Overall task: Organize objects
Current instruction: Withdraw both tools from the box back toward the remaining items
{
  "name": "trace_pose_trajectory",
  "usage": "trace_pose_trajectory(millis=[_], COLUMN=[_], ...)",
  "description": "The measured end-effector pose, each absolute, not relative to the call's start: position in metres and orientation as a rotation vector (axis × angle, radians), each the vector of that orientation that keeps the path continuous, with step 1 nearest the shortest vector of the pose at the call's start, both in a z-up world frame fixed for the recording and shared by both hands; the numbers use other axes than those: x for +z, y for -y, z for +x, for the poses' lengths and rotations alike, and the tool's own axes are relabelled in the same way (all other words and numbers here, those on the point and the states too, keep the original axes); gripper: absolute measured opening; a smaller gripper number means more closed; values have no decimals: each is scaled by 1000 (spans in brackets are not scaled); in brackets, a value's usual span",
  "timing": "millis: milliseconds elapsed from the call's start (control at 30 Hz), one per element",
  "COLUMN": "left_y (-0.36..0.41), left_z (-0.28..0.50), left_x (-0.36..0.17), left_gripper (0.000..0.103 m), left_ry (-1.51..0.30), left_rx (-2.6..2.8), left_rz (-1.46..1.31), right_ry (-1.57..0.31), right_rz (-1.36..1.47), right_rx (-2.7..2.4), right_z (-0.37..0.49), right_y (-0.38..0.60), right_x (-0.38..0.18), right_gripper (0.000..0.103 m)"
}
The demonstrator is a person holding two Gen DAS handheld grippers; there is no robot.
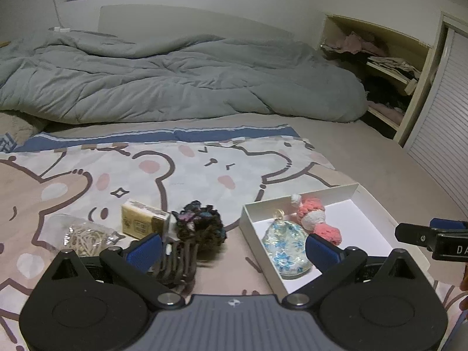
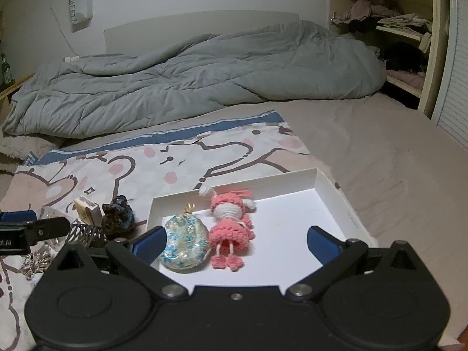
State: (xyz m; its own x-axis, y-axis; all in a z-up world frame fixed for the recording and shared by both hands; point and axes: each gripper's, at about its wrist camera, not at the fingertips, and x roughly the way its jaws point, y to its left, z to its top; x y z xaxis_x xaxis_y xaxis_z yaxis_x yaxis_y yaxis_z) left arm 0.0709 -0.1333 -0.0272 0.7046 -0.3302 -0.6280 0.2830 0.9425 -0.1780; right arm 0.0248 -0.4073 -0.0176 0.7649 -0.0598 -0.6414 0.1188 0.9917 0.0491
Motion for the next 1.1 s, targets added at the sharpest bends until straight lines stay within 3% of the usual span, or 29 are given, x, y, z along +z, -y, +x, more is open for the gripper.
trace_pose_trajectory(millis=[1100], left_y=[-8], left_z=[70], left_x=[-34], left_gripper=[103], left_ry=[-701], left_rx=[-128], left_rz=[-67], right_ry=[-735], right_rz=[94], right_rx=[132], right_z=[61], right_y=[282], right_x=[-31], right_gripper=[103])
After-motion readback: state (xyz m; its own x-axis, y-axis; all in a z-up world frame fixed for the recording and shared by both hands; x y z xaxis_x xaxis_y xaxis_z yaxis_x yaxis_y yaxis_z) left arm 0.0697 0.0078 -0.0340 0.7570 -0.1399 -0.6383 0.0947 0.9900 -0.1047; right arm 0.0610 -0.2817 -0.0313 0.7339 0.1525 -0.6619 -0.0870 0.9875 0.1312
